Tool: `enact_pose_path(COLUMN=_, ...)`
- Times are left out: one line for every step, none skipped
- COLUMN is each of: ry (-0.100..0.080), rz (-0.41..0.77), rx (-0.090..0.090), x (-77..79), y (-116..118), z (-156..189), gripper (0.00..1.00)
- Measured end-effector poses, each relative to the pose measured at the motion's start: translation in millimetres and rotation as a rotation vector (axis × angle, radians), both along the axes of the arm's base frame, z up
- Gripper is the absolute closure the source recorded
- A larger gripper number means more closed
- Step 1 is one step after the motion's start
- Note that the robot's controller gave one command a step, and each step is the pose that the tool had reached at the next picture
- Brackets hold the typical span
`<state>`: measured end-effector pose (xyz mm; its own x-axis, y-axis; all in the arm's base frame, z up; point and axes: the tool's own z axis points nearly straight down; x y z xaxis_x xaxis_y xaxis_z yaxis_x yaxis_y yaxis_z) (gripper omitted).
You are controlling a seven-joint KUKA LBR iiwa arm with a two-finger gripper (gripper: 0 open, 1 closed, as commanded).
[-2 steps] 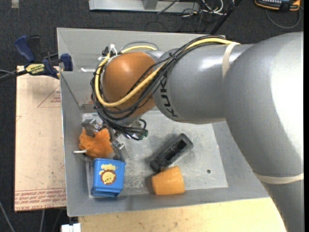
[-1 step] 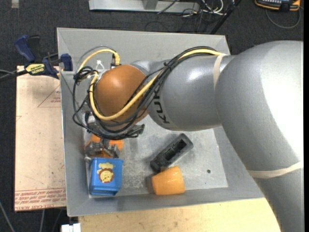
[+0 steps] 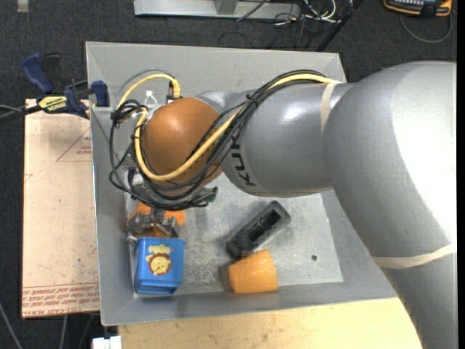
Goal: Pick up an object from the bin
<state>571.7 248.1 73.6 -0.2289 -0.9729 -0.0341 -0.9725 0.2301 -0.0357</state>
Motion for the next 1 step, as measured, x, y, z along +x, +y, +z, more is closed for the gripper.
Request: enact_pose_path(ry=-0.005, rz=0.061, rx=0.004, x=-24.1, y=-20.6, z=11.4, gripper=1.00)
